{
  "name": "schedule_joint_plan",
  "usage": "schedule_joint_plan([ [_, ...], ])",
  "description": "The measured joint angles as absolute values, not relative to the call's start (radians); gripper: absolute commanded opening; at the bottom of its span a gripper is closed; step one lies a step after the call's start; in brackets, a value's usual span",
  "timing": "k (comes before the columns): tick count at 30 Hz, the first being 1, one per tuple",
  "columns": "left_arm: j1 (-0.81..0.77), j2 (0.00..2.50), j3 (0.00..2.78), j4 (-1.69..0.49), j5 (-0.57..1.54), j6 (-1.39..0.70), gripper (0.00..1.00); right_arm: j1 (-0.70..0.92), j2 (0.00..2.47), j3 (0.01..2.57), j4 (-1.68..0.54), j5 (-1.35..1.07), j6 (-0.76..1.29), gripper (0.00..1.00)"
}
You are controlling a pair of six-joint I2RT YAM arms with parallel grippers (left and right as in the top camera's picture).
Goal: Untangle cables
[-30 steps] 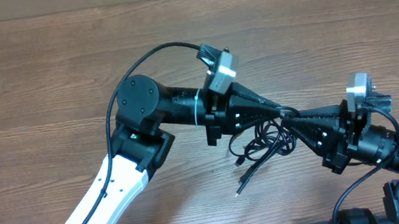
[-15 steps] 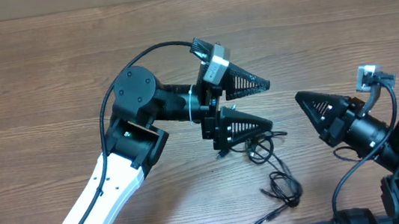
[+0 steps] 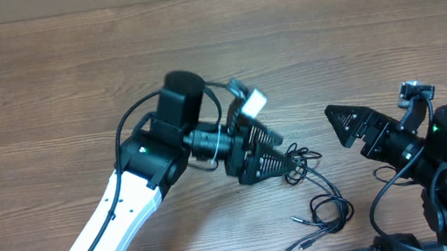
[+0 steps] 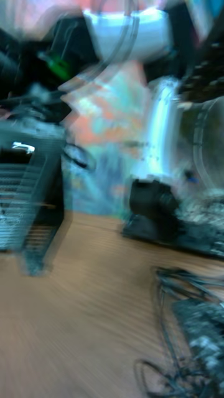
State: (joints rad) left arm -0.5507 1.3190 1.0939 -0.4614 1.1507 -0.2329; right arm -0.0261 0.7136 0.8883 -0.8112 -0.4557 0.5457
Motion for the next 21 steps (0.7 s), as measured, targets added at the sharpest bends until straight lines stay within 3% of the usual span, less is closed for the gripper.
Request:
schedule_joint_plan([
  [5, -0.615, 1.319, 1.093, -0.615, 1.045, 0.062, 1.00, -0.026, 0.714, 0.888, -0.876, -0.348, 0.566, 1.00],
  [8, -0.684, 1.319, 1.093, -0.673, 0.880, 0.223, 0.99, -0.026, 0.714, 0.888, -0.899, -0.297, 0.579, 1.00],
  [21, -0.938, 1.470, 1.093, -0.662, 0.356, 0.693, 1.00, -0.027, 0.714, 0.888, -0.913, -0.204, 0.591, 1.00],
])
